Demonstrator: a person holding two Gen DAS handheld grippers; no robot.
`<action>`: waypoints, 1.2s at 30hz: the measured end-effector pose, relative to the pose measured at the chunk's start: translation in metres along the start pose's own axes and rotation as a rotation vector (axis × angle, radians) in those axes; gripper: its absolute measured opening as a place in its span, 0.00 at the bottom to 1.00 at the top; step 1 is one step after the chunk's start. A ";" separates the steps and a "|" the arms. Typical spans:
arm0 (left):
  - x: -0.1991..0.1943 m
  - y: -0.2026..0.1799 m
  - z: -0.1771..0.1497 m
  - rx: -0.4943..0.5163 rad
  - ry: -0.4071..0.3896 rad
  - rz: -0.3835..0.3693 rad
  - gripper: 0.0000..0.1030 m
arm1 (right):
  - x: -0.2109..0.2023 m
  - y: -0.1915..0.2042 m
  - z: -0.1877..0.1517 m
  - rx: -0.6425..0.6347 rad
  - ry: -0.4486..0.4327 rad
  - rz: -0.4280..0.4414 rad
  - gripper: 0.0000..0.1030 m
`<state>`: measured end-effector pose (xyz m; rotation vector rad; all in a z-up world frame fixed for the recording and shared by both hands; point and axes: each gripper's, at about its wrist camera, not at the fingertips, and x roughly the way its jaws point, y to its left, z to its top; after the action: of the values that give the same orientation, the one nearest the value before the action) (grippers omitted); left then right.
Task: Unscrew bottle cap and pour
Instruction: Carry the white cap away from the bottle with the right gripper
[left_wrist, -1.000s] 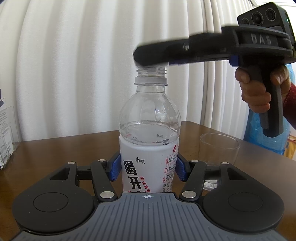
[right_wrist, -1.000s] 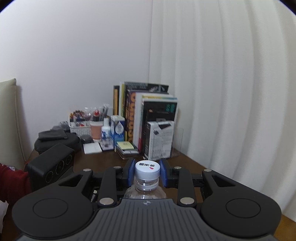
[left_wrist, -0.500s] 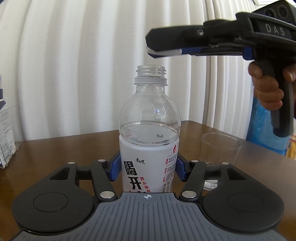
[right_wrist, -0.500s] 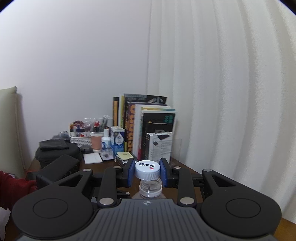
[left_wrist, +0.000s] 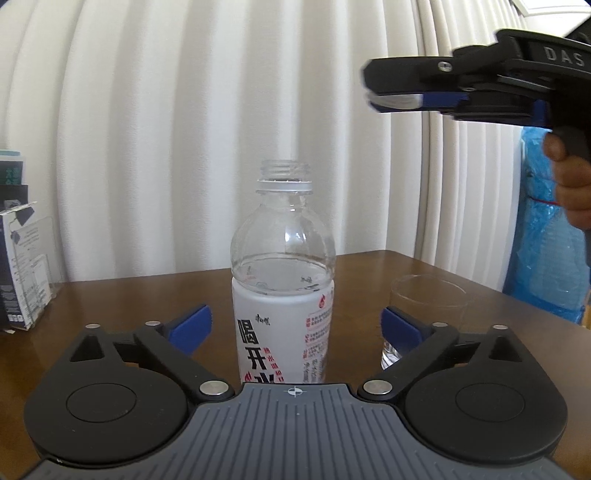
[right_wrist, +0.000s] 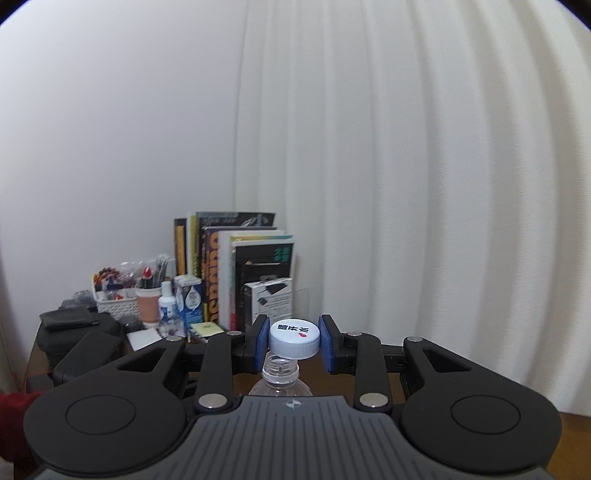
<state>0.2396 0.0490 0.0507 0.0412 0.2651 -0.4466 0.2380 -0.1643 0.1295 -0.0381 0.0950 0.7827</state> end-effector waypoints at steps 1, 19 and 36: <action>-0.002 -0.004 0.000 -0.004 0.002 0.006 1.00 | -0.007 0.004 -0.002 0.005 -0.008 -0.025 0.31; -0.052 -0.058 -0.011 -0.050 -0.005 0.113 1.00 | -0.092 0.041 -0.062 0.170 -0.035 -0.286 0.31; -0.108 -0.062 -0.040 -0.111 -0.016 0.180 1.00 | -0.082 0.049 -0.130 0.269 0.159 -0.528 0.31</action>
<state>0.1093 0.0420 0.0410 -0.0472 0.2679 -0.2525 0.1369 -0.1964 0.0082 0.1265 0.3269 0.2336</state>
